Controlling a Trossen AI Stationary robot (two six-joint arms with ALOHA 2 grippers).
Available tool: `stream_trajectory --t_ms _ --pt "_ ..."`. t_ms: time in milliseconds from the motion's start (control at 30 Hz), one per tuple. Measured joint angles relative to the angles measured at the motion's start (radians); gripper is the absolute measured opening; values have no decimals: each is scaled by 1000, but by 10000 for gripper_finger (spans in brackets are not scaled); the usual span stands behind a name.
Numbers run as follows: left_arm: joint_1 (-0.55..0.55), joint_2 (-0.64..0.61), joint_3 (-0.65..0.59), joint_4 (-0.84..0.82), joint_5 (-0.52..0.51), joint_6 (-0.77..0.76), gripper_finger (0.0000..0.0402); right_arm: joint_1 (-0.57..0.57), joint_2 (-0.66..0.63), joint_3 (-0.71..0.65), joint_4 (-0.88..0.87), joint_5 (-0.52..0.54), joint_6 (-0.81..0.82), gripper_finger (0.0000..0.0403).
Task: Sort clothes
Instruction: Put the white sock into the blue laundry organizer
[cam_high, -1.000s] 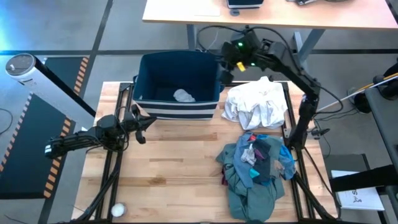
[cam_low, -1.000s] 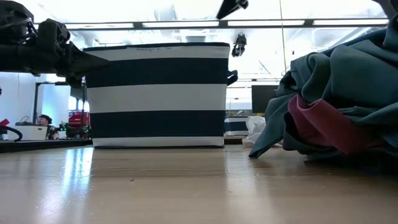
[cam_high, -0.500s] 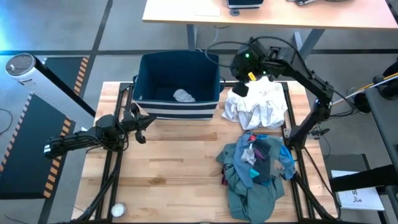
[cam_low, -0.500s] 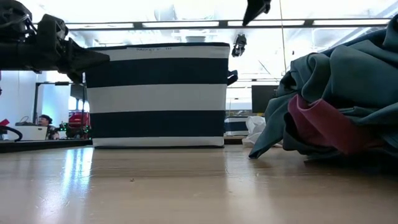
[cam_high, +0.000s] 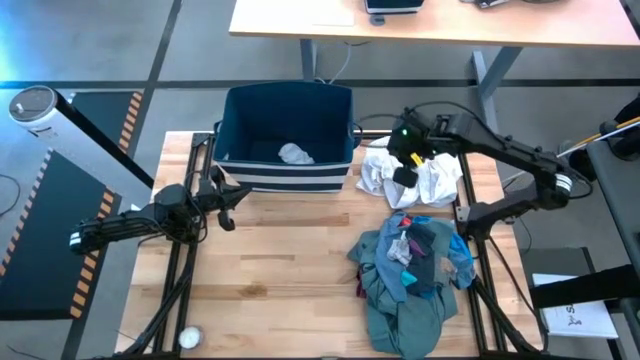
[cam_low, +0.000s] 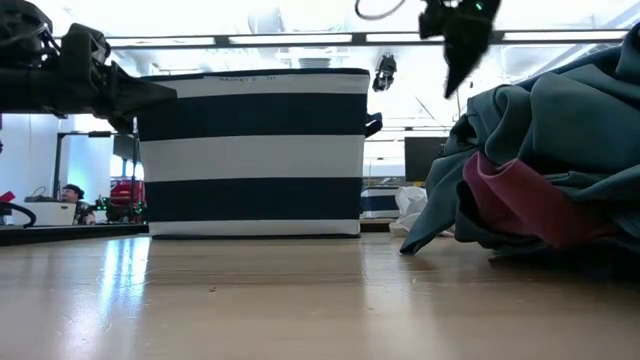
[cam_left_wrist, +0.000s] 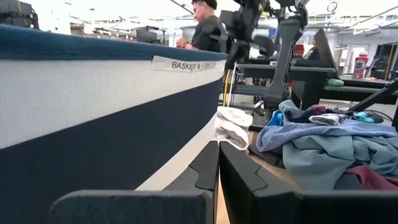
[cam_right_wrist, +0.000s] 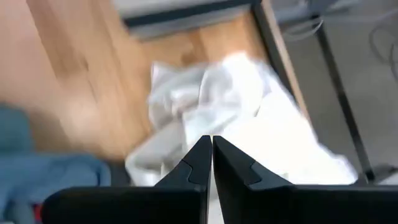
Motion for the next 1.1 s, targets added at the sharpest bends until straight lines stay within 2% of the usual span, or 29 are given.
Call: stream_trajectory --t_ms 167,400,567,700,933,1033,1100 --pt "0 7 0 0 0 6 0 0 -59 -164 52 6 -10 32" --pt "1 7 0 1 -7 40 0 0 -66 -344 213 14 -15 125" --pt "1 14 0 1 -9 59 0 -1 -23 -422 332 114 -24 196" --pt "1 20 0 1 -9 60 0 -15 24 -437 382 159 -15 229" --pt "1 20 0 1 -10 60 0 -71 108 -433 399 199 26 224" --pt "1 20 0 1 -10 60 0 -89 130 -430 399 217 28 199" --pt "1 19 0 1 -11 60 0 -96 134 -430 397 216 28 166"
